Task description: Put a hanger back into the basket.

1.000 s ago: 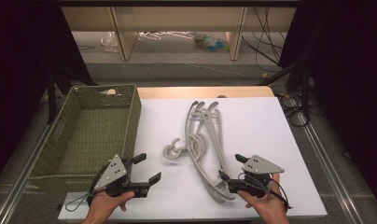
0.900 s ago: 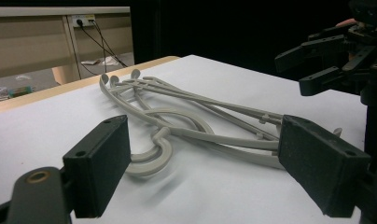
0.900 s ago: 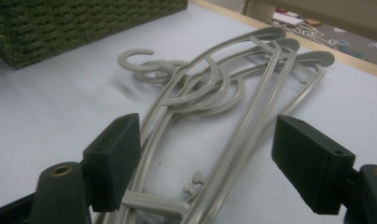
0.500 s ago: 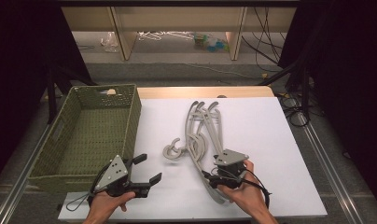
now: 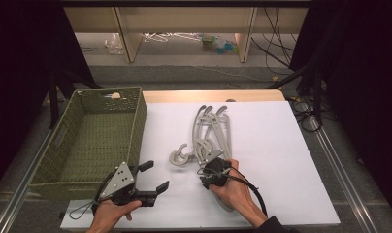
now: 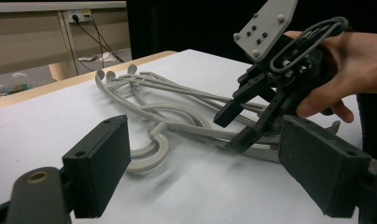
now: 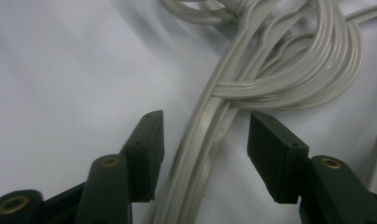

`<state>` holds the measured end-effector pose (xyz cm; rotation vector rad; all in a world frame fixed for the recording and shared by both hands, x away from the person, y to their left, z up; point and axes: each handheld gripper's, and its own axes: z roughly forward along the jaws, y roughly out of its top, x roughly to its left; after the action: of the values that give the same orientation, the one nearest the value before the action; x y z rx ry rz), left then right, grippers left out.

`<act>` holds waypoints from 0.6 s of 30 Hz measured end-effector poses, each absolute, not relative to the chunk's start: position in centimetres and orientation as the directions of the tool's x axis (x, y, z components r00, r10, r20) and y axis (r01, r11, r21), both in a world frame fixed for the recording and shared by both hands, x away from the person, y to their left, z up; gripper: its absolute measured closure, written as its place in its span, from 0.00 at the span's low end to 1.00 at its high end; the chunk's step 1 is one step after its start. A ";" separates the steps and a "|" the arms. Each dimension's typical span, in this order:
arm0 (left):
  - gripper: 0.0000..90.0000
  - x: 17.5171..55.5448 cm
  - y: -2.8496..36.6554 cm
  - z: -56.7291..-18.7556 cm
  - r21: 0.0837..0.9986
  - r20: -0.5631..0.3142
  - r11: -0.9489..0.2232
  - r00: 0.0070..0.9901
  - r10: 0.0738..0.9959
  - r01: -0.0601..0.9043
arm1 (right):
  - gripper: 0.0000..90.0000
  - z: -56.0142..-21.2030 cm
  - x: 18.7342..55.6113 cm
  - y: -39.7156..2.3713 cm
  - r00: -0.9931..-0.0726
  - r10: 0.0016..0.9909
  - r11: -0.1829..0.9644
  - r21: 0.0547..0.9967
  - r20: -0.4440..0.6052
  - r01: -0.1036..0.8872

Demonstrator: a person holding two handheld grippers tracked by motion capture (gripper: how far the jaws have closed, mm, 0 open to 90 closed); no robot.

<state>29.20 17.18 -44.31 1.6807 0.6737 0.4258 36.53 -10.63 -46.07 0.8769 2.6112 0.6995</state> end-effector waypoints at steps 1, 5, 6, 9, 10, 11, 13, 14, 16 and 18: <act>0.19 29.2 17.2 -44.3 0.973 -0.081 -0.116 0.764 0.640 0.201 | 0.54 -46.2 36.6 -10.5 -0.766 0.632 0.696 0.522 -0.119 0.493; 0.19 29.3 17.1 -44.4 0.974 -0.085 -0.109 0.766 0.637 0.199 | 0.60 -46.5 37.2 -10.2 -0.761 0.638 0.700 0.500 -0.116 0.511; 0.19 29.3 17.1 -44.4 0.974 -0.085 -0.108 0.769 0.633 0.197 | 0.60 -46.5 37.2 -10.2 -0.761 0.638 0.700 0.500 -0.116 0.511; 0.19 29.3 17.1 -44.4 0.972 -0.082 -0.119 0.765 0.638 0.203 | 0.64 -46.4 37.3 -10.0 -0.758 0.645 0.693 0.489 -0.093 0.530; 0.19 29.3 17.2 -44.3 0.973 -0.070 -0.127 0.769 0.635 0.193 | 0.64 -46.4 37.3 -10.0 -0.754 0.650 0.689 0.487 -0.089 0.536; 0.19 29.3 17.2 -44.4 0.972 -0.078 -0.121 0.767 0.637 0.200 | 0.65 -46.3 37.3 -10.0 -0.752 0.653 0.687 0.488 -0.090 0.538; 0.18 29.3 17.1 -44.4 0.974 -0.085 -0.111 0.768 0.635 0.200 | 0.67 -46.3 37.3 -10.1 -0.751 0.654 0.687 0.487 -0.092 0.538; 0.18 29.3 17.1 -44.4 0.974 -0.087 -0.108 0.769 0.634 0.200 | 0.67 -46.2 37.3 -10.1 -0.745 0.662 0.679 0.485 -0.079 0.552; 0.18 29.3 17.1 -44.4 0.974 -0.083 -0.112 0.771 0.632 0.196 | 0.68 -46.2 37.3 -10.2 -0.744 0.665 0.674 0.487 -0.072 0.555; 0.18 29.3 17.1 -44.3 0.972 -0.085 -0.118 0.766 0.637 0.206 | 0.68 -46.0 37.4 -10.4 -0.741 0.668 0.670 0.486 -0.065 0.561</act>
<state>29.26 17.14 -44.34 1.6837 0.6742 0.4196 37.42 -10.41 -46.01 0.9915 2.6485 0.6532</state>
